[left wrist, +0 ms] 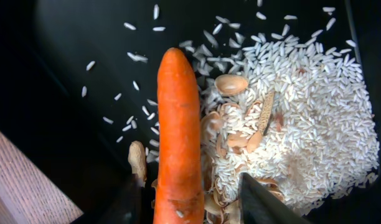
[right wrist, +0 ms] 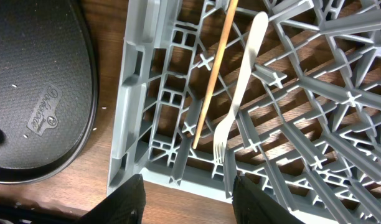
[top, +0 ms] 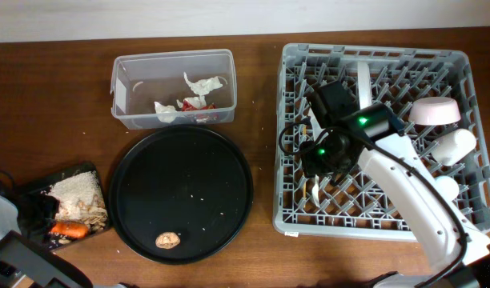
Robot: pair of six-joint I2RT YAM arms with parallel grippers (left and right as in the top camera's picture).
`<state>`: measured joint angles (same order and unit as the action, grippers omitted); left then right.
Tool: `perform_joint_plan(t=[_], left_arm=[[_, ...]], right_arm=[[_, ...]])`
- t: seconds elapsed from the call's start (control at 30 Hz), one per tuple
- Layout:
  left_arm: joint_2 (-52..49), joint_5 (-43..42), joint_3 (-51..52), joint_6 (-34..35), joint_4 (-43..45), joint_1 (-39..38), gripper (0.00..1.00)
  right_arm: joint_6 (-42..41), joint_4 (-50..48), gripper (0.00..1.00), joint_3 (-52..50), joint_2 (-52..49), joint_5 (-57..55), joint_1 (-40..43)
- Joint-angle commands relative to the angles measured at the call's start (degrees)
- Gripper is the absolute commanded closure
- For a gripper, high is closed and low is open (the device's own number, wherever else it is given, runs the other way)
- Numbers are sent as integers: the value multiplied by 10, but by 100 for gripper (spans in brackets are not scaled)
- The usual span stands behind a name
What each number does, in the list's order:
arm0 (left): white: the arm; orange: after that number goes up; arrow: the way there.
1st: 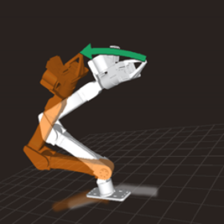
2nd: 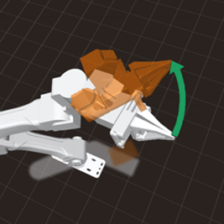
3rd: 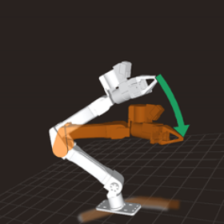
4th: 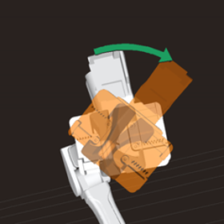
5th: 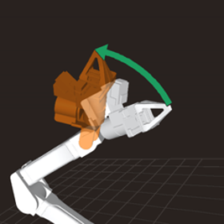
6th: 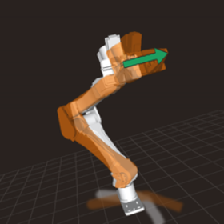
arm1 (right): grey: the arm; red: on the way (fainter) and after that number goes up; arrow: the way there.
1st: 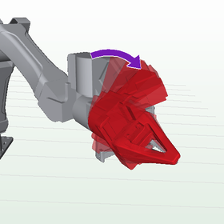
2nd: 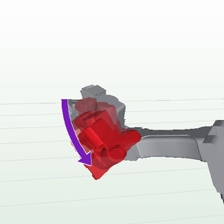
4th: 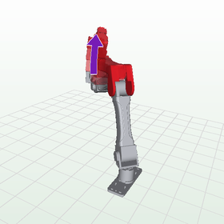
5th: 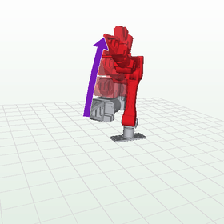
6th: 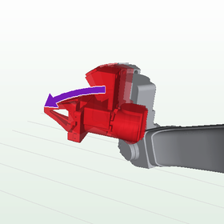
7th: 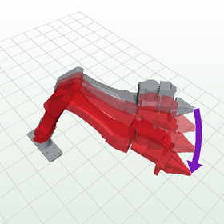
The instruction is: Sort waste into correct bins and load items into the dishwasher rack
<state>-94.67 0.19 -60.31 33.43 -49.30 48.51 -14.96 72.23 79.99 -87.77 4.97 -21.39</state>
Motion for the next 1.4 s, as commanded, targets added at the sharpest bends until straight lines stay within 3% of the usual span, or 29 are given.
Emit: perform_joint_plan(t=[0.0, 0.13, 0.33, 0.43, 0.47, 0.7, 0.93, 1.37], left_arm=[[-2, -18, -12, 0, 2, 1, 41], [-1, -67, -12, -13, 14, -27, 41], [-2, -68, -12, -108, 71, -149, 58], [-3, -16, -12, -108, 69, -187, 87], [-3, -2, -12, -108, 66, -194, 91], [-23, 15, -12, -106, 70, -195, 96], [-75, -87, -12, -125, 110, -198, 99], [-75, -109, -12, -132, 144, -290, 99]], right_arm=[[-1, 1, 50, 4, 2, -7, 4], [-1, 1, 50, 4, 2, -7, 4], [-1, 2, 50, 4, 2, -7, 4], [-1, 5, 50, 4, 2, -7, 4], [-1, 5, 50, 4, 2, -7, 4], [-1, 5, 50, 4, 2, -7, 4], [-2, 5, 50, 4, 2, -7, 4], [-1, 5, 51, 4, 2, -7, 4]])
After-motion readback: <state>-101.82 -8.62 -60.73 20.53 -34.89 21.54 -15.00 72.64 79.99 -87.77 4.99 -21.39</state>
